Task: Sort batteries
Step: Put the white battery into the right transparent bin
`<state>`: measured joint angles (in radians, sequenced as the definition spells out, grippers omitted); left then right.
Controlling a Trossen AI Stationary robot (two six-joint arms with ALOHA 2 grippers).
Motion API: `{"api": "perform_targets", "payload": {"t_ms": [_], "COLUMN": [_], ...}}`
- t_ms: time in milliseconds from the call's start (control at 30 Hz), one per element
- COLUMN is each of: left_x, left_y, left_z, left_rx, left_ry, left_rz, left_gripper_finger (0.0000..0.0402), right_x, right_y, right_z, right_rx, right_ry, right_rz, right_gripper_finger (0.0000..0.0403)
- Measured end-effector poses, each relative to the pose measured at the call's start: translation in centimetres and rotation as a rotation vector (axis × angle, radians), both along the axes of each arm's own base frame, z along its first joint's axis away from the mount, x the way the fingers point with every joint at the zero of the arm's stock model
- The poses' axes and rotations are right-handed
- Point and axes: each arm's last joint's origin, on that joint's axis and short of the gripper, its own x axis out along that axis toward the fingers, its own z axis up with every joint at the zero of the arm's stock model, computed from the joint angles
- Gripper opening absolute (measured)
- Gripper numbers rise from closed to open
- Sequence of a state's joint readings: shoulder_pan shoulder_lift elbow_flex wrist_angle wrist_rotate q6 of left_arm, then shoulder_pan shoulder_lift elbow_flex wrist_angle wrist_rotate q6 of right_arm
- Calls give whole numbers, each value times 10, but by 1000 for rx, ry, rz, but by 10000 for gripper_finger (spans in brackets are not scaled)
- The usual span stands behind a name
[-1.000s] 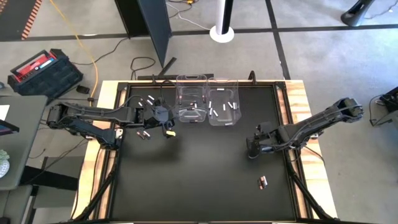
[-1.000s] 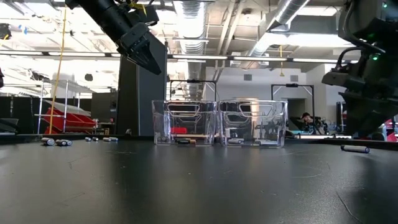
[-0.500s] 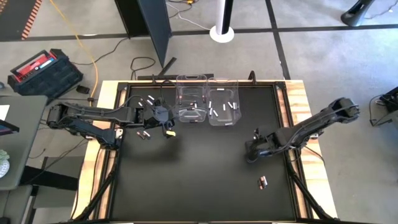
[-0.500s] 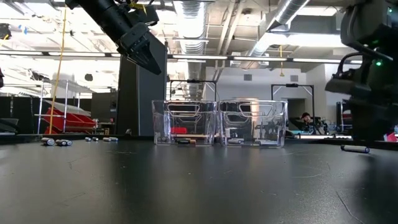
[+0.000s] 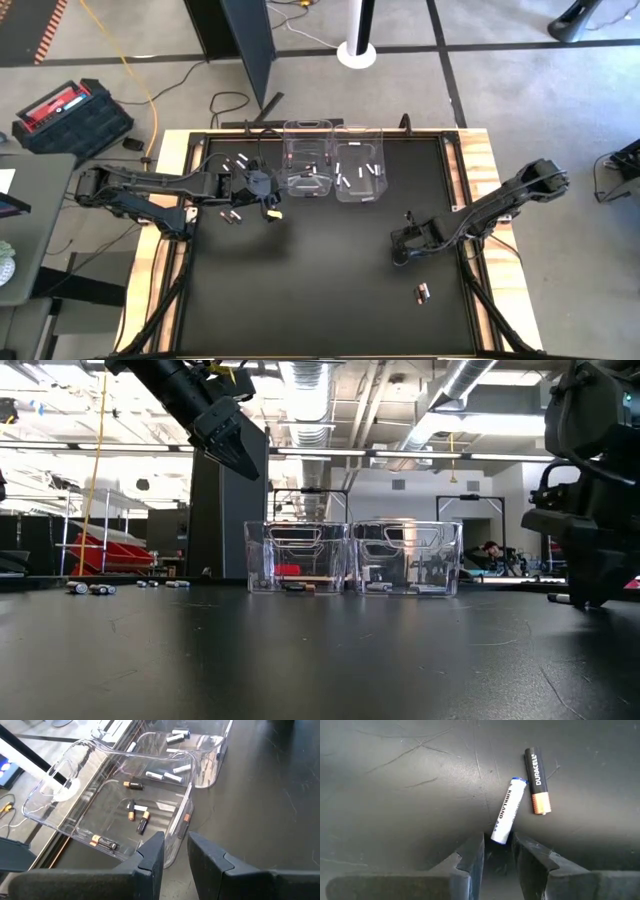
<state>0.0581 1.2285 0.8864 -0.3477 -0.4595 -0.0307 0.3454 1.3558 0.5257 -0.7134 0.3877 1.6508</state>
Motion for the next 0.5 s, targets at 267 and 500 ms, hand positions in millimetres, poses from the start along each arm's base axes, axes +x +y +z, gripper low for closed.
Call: {"api": "perform_targets", "payload": {"t_ms": [267, 500], "left_x": [0, 0], "left_y": [0, 0], "left_z": [0, 0], "left_rx": [0, 0], "left_ry": [-2, -2], "left_rz": [0, 0], "left_gripper_finger": [82, 82], "right_x": [0, 0], "right_y": [0, 0], "right_z": [0, 0], "right_rx": [-5, -9], "right_ry": [-8, -10], "right_rz": [1, 1], "right_gripper_finger": [127, 109]}}
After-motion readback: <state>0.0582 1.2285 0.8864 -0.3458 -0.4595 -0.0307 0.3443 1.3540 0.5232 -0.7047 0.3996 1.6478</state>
